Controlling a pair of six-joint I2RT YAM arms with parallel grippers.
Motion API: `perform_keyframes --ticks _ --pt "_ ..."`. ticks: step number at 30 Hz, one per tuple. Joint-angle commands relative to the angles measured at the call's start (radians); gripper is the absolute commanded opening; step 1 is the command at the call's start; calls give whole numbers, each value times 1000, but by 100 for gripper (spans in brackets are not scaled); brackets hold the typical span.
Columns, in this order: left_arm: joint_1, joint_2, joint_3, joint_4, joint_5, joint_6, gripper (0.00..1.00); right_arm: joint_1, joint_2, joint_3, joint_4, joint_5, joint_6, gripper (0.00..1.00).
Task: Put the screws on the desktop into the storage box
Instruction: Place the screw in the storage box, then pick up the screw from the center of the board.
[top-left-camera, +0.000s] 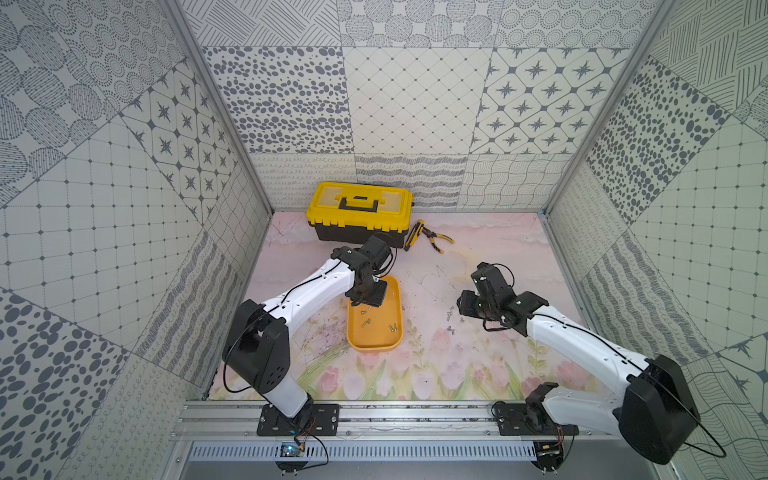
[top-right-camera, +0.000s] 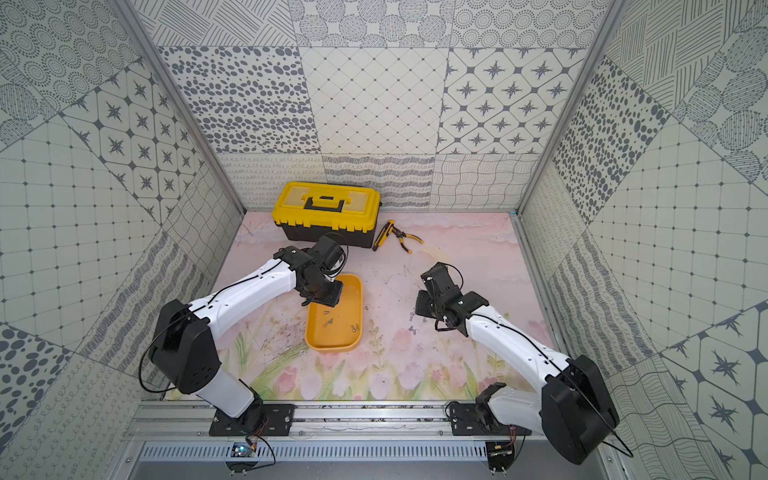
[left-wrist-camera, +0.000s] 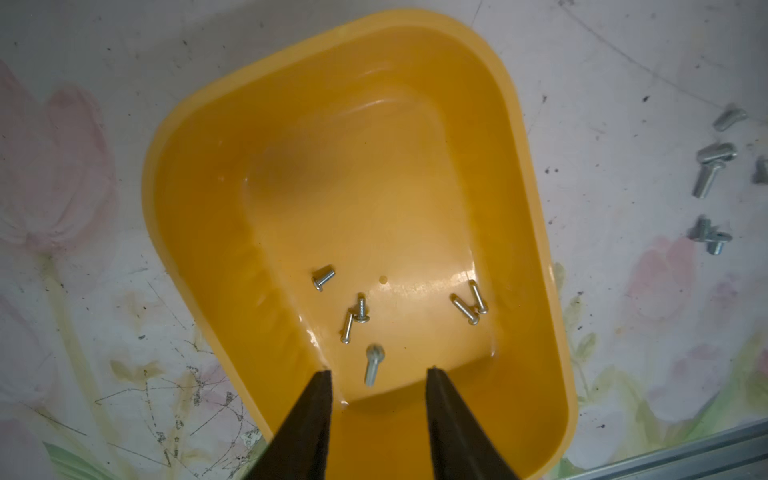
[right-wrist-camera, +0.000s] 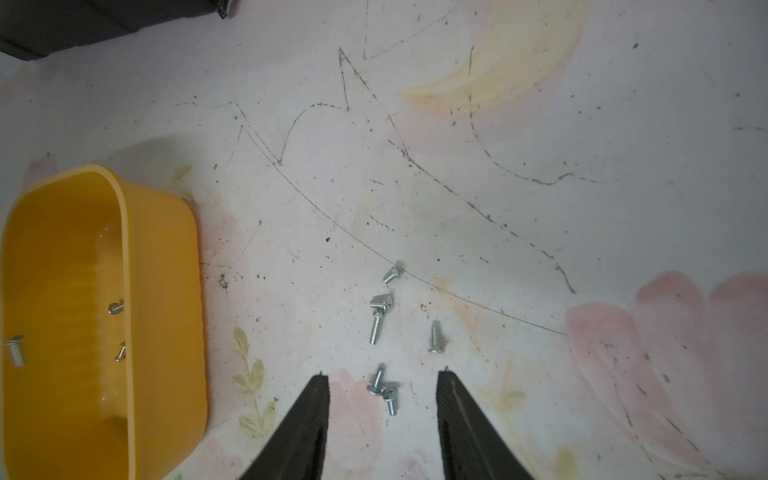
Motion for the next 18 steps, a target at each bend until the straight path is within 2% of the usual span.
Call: perform_keyframes --ticks 1,6,10,16,18 --pt "19 6 -9 -28 34 -53 62 60 83 93 -110 74 92 47" --pt "30 -108 -67 21 23 -45 62 119 196 187 -169 95 157 47" --pt "33 -223 -174 112 8 -40 61 137 285 242 -200 79 179 44" --pt "33 -252 -175 107 -1 -48 61 152 386 288 -256 90 208 41" --pt "33 -252 -174 102 -5 -49 60 152 399 278 -256 108 222 37"
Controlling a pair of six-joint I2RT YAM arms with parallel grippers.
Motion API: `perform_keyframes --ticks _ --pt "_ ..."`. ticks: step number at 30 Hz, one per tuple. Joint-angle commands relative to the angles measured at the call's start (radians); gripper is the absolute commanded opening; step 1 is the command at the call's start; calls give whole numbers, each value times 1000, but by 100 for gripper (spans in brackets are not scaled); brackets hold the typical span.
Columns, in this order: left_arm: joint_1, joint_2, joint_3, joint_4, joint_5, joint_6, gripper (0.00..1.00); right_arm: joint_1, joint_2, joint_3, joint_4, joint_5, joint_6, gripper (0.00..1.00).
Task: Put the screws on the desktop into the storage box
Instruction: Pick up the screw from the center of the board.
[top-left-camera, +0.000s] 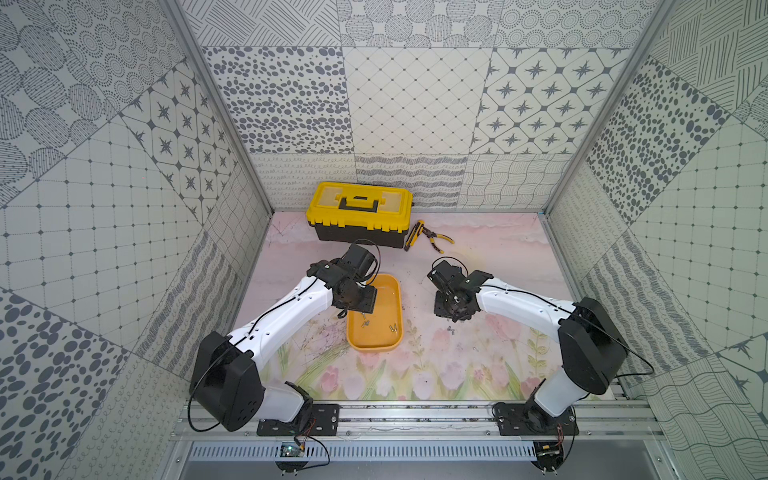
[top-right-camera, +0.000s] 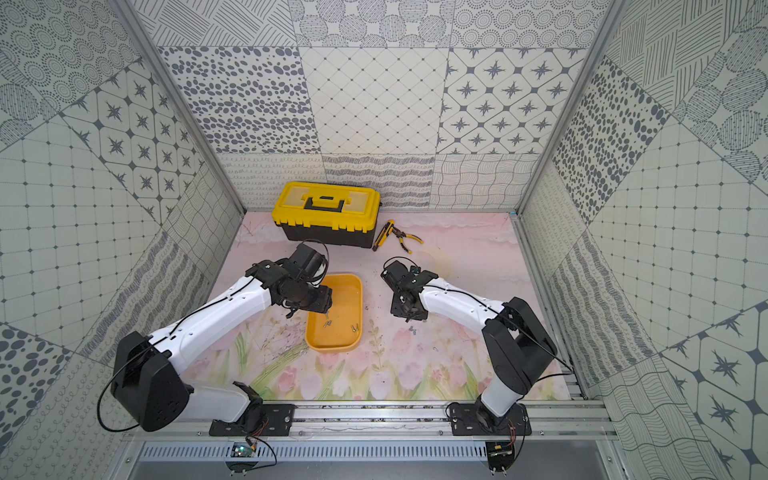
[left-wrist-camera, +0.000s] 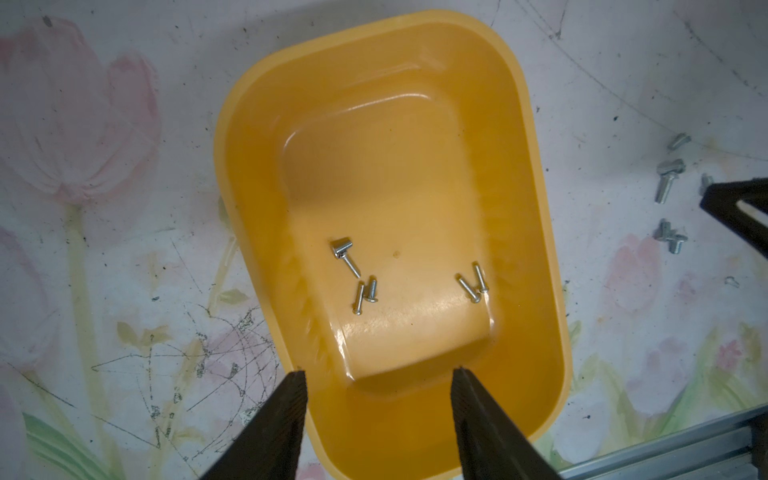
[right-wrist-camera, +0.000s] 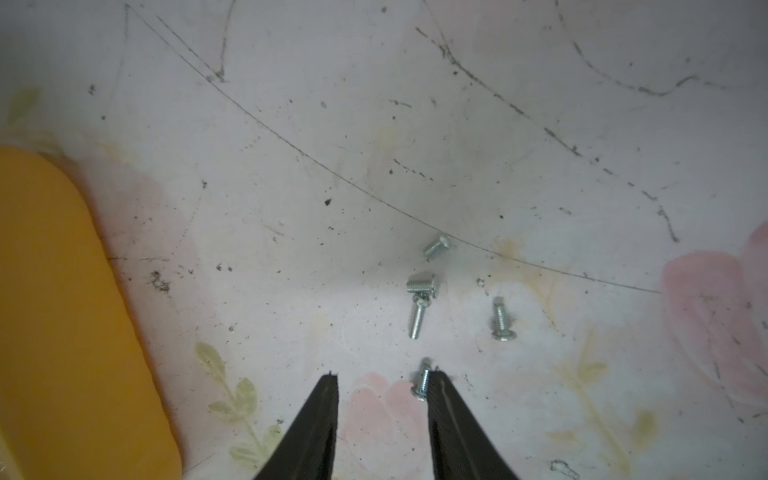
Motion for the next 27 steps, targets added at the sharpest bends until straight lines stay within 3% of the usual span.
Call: perform_keyframes --ticks 1,27 --pt "2 -17 -5 31 -10 -15 60 5 24 12 -38 43 42 36" --pt "4 1 2 16 -10 1 60 -33 197 15 16 10 23 19"
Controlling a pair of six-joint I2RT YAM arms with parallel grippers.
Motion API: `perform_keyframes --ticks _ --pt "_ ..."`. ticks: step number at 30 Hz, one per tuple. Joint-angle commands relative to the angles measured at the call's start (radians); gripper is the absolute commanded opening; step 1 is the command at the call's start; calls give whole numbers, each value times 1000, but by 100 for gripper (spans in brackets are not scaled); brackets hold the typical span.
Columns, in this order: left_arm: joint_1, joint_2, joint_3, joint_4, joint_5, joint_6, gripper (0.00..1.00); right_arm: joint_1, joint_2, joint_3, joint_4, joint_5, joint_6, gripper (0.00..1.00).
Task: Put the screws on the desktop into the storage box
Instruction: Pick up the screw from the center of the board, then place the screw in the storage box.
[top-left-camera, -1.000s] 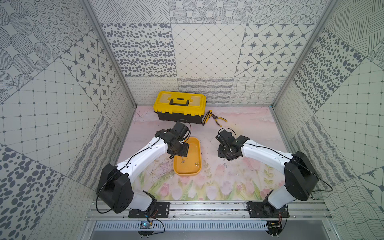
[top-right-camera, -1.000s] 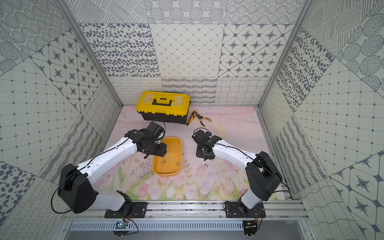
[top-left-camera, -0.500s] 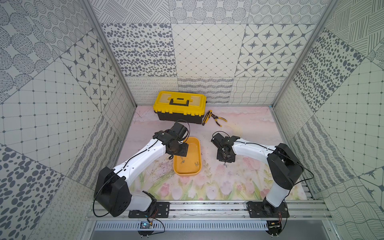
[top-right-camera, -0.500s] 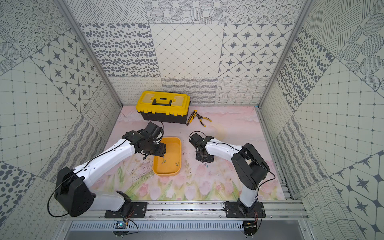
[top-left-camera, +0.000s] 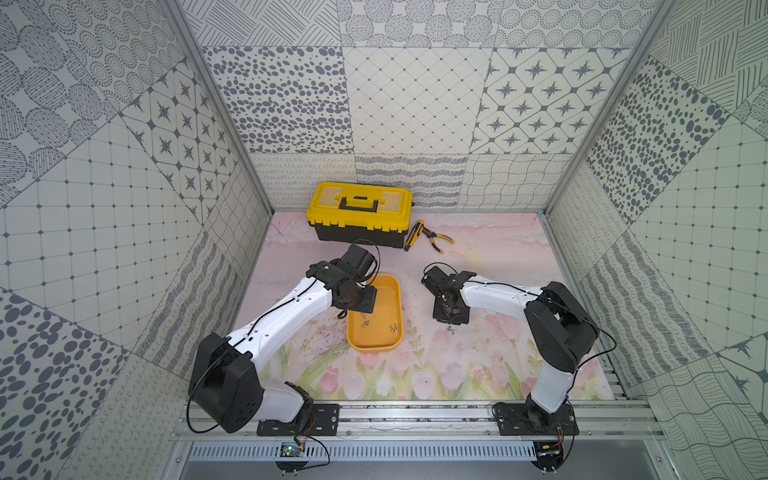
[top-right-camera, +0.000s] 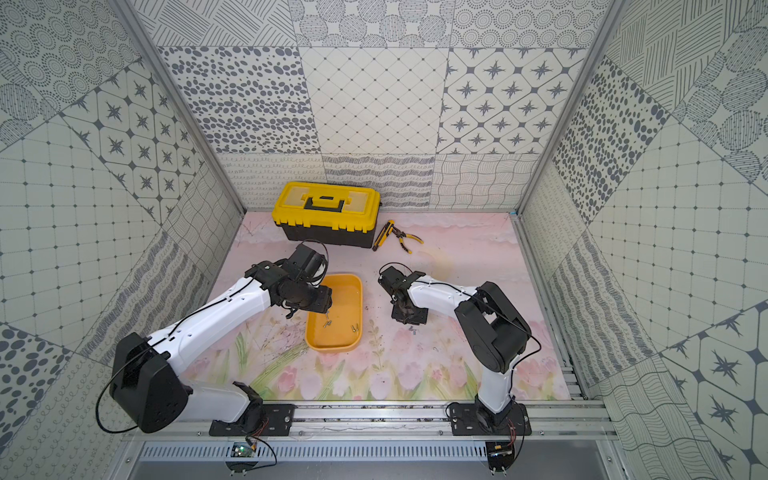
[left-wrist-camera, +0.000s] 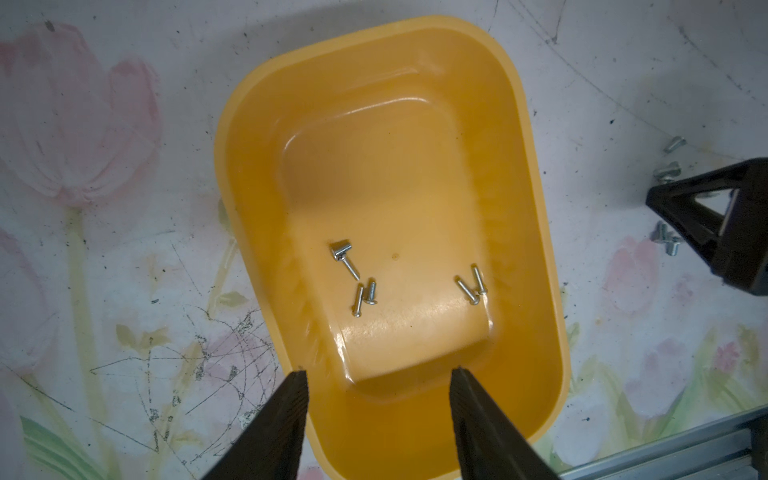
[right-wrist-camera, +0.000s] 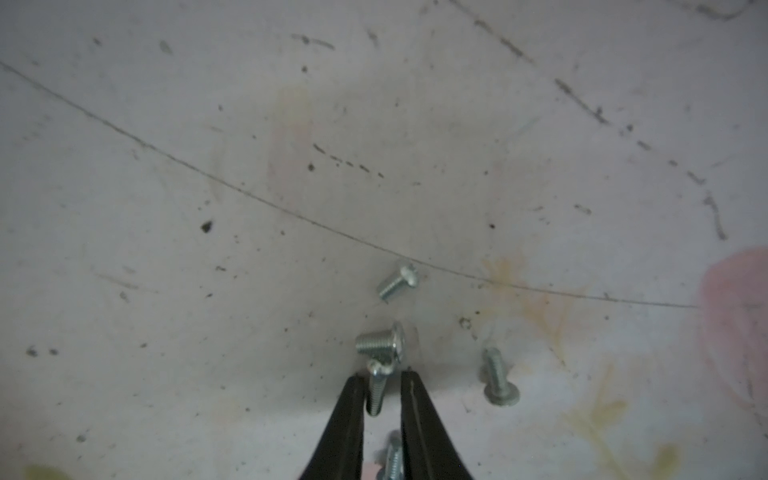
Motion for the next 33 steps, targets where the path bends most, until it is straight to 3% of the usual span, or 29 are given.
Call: perform_keyframes --ticks 1,10,15,22,29,32,33 --pt "5 5 8 7 -8 0 60 -6 32 -15 31 -15 -9 18" --pt "5 -11 7 8 -28 -3 59 -5 12 -26 45 -34 -28 0" --pt "10 -57 -6 28 -50 -9 59 14 -62 -1 108 -74 -132 0" --pt "40 -145 -33 56 -116 -27 60 130 -168 101 222 -132 -265 0" --pt "109 -239 -67 93 -156 -51 60 231 -23 247 336 -286 -252 0" --pt "120 -255 -74 98 -177 -55 62 265 58 323 336 -282 -259 0" --pt "121 -259 -76 97 -182 -55 62 266 69 335 336 -280 -255 5"
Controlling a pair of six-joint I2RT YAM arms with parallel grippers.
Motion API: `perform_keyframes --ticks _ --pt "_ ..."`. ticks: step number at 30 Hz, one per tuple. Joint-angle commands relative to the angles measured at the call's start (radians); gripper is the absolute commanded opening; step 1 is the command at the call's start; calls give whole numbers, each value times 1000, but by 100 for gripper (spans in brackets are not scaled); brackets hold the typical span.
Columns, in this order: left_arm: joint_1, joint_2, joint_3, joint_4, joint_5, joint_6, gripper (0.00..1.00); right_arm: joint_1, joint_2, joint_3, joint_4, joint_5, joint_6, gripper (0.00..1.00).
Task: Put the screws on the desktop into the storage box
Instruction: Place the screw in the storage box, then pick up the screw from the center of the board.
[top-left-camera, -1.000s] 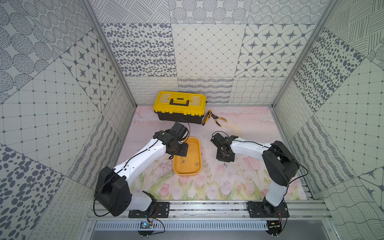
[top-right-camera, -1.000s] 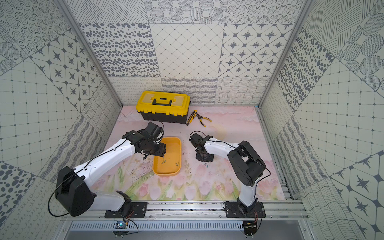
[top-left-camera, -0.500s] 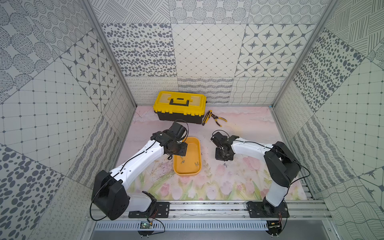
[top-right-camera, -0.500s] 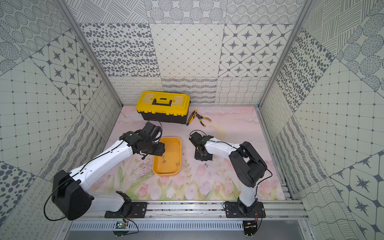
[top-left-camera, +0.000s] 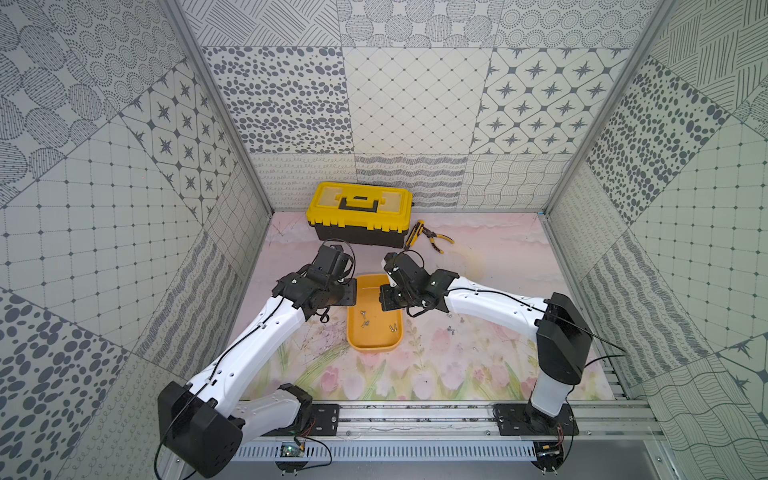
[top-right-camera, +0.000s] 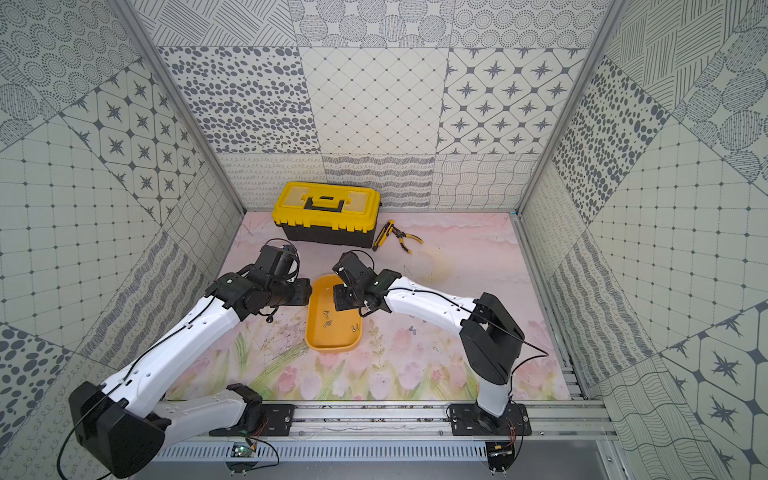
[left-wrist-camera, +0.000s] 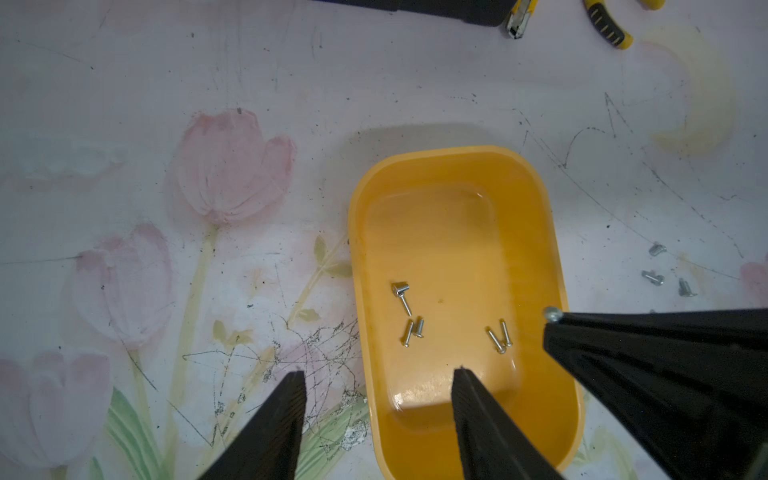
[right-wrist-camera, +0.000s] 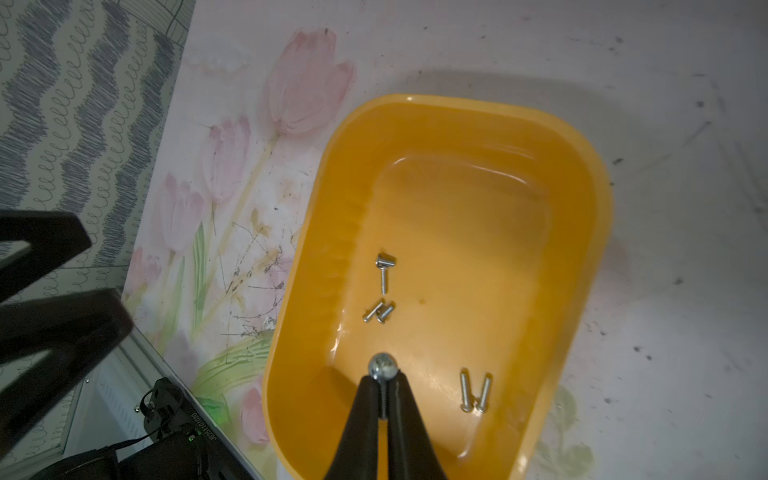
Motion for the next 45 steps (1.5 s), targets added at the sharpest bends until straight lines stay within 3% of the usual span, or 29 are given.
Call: perform_keyframes --ticks 1,4,5,12,17,20,25,33,40,45 --pt "18 -27 -11 43 -64 -26 63 10 52 40 28 -27 -13 13" --pt "18 -32 -13 44 -68 -24 63 -7 14 32 29 -5 -35 37" --pt "18 -32 -13 45 -66 -25 63 -23 -17 14 30 -10 -36 40" --pt "-36 -11 -12 108 193 50 55 -285 -364 -317 94 -43 -43 42" --pt "-252 129 85 20 179 57 52 -588 -564 -604 92 -89 -80 40" --pt "-365 260 160 -27 182 15 50 -701 -627 -723 93 -62 -104 40" --pt "-503 469 296 -55 199 42 48 -741 -630 -826 135 18 -128 41" --pt "-513 772 527 -88 271 29 50 -792 -609 -887 190 -14 -97 41" --pt "-516 955 663 -105 286 191 51 -796 -578 -880 193 -20 -95 42" --pt "-517 1025 714 -98 243 235 51 -797 -573 -879 193 -19 -93 42"
